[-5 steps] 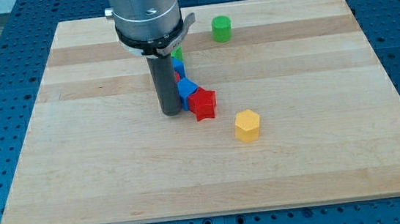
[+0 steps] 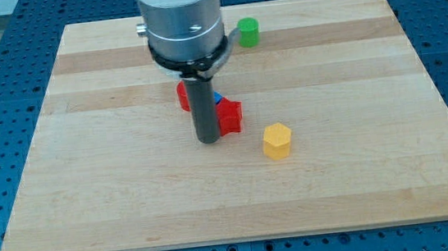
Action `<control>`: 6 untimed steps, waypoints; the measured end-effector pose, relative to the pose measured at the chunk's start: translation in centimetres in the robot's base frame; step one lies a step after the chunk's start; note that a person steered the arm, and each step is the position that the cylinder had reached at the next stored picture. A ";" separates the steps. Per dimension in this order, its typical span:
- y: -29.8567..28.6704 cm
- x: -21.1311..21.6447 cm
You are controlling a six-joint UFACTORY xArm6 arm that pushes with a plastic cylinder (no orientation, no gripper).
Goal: Push red star a bit right and up
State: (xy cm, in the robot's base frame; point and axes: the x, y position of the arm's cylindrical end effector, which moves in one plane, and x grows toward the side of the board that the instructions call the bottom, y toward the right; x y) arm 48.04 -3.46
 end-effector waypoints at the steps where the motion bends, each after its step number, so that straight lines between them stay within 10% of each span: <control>1: 1.2 0.0; 6: 2.2 -0.6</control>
